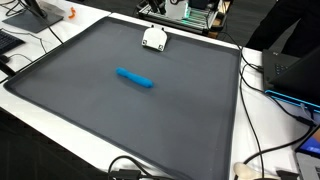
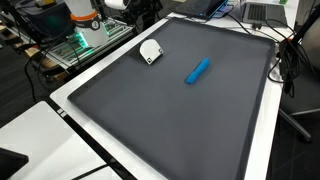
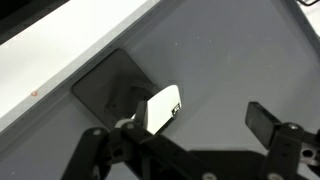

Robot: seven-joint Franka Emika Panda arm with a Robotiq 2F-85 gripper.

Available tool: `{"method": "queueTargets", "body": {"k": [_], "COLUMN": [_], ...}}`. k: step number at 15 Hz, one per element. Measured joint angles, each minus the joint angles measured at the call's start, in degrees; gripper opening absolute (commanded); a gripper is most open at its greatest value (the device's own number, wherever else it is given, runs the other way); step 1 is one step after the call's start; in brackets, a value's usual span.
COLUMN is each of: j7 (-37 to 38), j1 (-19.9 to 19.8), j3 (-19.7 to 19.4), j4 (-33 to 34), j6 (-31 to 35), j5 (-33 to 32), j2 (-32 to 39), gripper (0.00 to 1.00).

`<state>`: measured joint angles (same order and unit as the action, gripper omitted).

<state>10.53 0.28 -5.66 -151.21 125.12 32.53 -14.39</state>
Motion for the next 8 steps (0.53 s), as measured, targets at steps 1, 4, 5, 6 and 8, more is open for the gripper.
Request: {"method": "queueTargets", "body": {"k": [1,4,5,6,8], "j7": [0.90,4.11,5.15,6.32,8.17], "j1": [0.00,-0.01,-0.04,-0.14,-0.55], "j3": [0.14,0.55,0.60,0.64,0.69], "j4": [-0.01,-0.27,-0.41,-0.56,-0.91], "j6": [0.00,-0.04,-0.04,-0.03,0.04], "j5": [1.24,5.06,6.17,7.14,8.77], "j2": [0.23,1.43,1.81,2.17,2.81], "gripper": [1.00,1.00,1.00,1.00,1.00]}}
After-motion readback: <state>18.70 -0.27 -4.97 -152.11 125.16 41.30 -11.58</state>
